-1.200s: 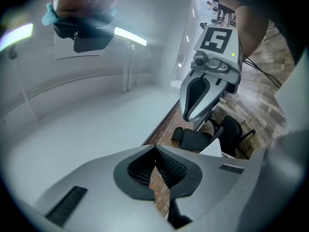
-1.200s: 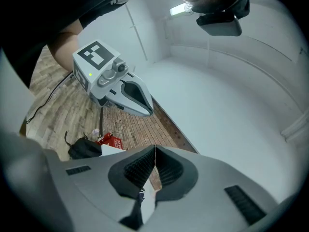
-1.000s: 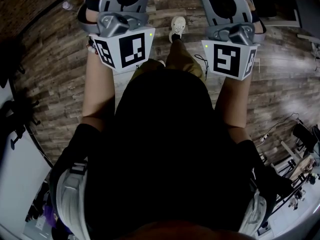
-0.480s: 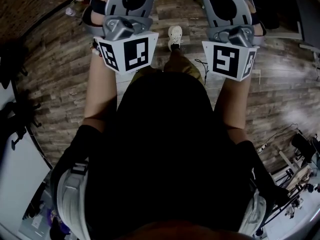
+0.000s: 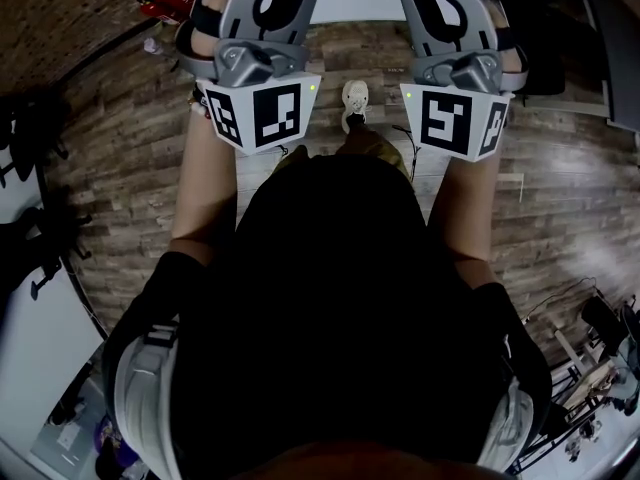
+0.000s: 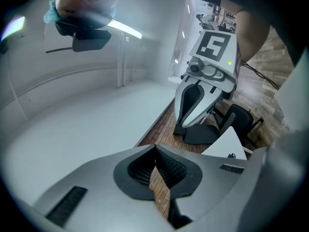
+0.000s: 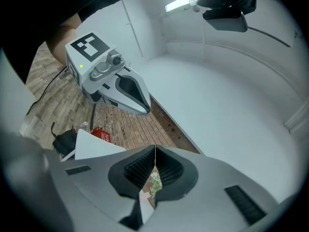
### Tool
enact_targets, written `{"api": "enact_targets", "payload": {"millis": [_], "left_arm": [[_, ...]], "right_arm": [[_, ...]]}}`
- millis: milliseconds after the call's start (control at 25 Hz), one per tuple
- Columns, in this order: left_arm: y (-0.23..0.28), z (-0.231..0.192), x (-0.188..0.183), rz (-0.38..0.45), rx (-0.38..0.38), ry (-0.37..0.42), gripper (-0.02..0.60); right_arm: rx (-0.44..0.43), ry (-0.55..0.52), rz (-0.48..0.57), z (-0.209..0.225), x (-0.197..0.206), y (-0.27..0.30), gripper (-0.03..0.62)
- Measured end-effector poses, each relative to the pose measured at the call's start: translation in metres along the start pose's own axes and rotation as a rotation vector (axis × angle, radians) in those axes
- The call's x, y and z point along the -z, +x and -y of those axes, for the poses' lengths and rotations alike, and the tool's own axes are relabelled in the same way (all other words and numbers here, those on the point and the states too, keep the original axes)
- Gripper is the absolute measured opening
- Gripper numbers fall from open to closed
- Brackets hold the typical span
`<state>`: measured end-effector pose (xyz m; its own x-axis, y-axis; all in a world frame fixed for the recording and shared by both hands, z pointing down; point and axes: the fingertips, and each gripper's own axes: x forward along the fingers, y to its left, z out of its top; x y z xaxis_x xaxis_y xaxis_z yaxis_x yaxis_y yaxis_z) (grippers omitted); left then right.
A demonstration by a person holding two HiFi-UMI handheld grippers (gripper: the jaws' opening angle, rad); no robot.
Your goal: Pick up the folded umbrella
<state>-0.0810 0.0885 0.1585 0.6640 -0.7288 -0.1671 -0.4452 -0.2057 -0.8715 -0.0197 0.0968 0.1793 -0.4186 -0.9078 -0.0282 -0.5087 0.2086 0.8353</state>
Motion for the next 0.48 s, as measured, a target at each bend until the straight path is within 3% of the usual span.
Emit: {"api": "enact_targets", "payload": {"millis": [480], "left_arm": [[0.117,0.007,0.044,-0.010,0.024,-0.003,0.012]], "right_arm": [[-0.011,0.013,0.004,0.047,0.080,0.080,0.031]]}}
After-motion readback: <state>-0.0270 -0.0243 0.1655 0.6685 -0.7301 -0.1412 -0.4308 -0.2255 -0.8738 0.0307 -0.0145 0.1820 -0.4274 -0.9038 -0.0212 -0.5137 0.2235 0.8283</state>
